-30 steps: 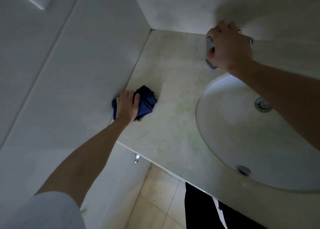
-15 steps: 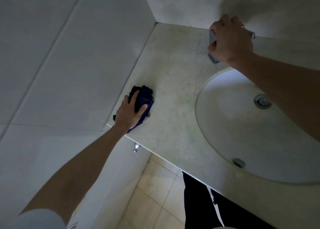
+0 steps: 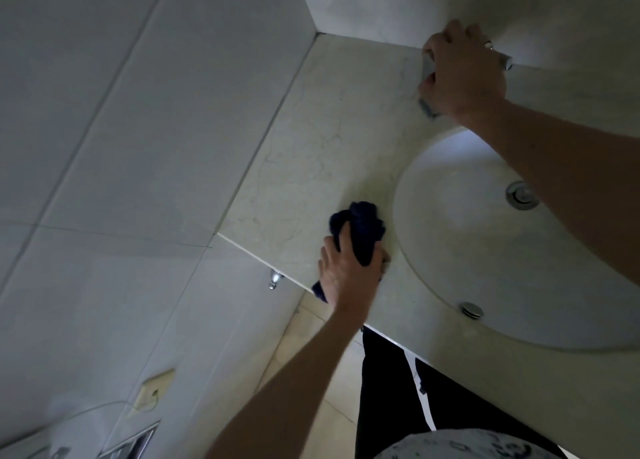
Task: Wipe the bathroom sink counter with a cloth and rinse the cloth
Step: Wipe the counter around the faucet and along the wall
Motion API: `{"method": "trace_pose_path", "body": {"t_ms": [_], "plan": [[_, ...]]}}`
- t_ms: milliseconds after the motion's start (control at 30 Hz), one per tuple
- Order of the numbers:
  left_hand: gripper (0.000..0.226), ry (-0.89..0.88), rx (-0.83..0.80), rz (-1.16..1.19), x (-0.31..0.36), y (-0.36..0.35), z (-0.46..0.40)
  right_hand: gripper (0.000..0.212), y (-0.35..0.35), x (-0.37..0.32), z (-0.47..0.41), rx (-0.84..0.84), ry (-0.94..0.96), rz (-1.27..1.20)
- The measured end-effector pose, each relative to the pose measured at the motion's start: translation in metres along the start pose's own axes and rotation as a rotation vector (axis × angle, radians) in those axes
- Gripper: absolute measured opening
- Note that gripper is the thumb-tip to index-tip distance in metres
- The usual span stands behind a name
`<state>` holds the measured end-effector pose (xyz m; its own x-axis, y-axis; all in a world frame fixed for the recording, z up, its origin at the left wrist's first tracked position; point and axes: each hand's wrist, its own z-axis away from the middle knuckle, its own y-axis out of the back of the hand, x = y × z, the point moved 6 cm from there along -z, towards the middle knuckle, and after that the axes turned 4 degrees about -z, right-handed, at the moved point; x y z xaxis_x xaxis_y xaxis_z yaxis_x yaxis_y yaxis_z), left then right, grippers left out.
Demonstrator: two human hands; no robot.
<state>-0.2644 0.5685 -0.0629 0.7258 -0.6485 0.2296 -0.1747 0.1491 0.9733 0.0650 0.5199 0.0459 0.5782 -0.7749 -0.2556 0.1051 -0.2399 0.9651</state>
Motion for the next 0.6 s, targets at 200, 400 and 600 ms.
{"method": "trace_pose_path", "body": {"t_ms": [200, 400, 600], "plan": [[0.05, -0.29, -0.208, 0.155, 0.097, -0.022, 0.03, 0.033, 0.001, 0.001, 0.001, -0.001, 0.004, -0.019], [0.057, -0.365, -0.13, 0.372, 0.082, 0.017, -0.079, 0.034, -0.001, 0.004, -0.004, -0.032, -0.004, 0.007], [0.054, -0.579, -0.097, 0.253, 0.087, 0.043, -0.278, 0.037, -0.002, 0.001, -0.003, -0.038, 0.015, 0.085]]}}
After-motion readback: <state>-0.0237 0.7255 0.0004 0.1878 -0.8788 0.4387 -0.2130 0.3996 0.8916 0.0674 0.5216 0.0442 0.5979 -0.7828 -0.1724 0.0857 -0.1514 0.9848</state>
